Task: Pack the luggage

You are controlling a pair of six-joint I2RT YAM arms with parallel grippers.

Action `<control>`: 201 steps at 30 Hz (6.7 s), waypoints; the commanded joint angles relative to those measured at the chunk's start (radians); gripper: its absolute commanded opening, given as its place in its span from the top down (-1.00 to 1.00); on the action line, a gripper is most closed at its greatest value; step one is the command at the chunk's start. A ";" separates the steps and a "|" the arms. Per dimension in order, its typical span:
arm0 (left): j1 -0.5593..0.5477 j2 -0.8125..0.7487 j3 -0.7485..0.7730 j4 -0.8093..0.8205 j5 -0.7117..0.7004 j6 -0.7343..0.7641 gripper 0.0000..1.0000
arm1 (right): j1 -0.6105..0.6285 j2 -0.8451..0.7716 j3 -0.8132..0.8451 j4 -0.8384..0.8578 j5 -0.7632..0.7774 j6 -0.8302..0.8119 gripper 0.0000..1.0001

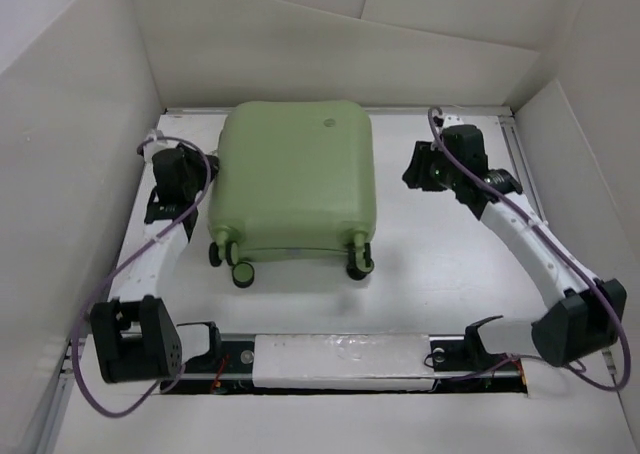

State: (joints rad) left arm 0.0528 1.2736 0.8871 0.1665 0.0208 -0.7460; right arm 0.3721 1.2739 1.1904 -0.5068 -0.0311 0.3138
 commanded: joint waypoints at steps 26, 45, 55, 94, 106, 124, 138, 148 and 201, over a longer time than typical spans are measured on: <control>-0.728 -0.313 0.163 -0.751 0.158 0.119 0.07 | 0.140 0.646 0.912 -0.027 -0.300 -0.036 -0.10; -0.108 0.469 0.834 -0.443 0.289 0.031 -0.10 | -0.197 -0.331 -0.193 -0.082 -0.059 0.001 0.92; -0.152 0.583 0.648 -0.478 0.369 0.123 -0.04 | -0.139 -0.002 -0.158 0.259 -0.211 0.042 0.67; -0.389 -0.631 -0.223 -0.745 0.432 0.096 0.49 | 0.051 -0.619 -0.393 -0.254 0.050 0.252 1.00; -0.389 -0.395 -0.223 -0.406 0.427 0.100 0.26 | 0.117 -0.350 -0.308 0.028 0.085 0.105 0.97; -0.835 -0.520 -0.631 0.110 0.078 -0.253 0.05 | 0.338 -0.785 -0.796 0.142 0.102 0.272 0.02; -0.844 -0.424 -0.688 0.280 -0.019 -0.289 -0.13 | 0.338 -0.866 -0.940 0.445 0.077 0.078 0.18; -0.844 -0.381 -0.698 0.392 -0.042 -0.282 -0.10 | 0.338 -0.909 -1.026 0.662 0.054 0.025 0.38; -0.942 0.239 -0.444 0.929 0.005 -0.325 1.00 | -0.051 -0.386 -0.575 0.459 -0.424 -0.076 1.00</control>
State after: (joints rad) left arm -0.7986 1.5837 0.4194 0.9958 -0.1711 -1.1046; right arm 0.4278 0.8356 0.5106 -0.2581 -0.3981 0.2726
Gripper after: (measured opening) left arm 0.225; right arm 0.019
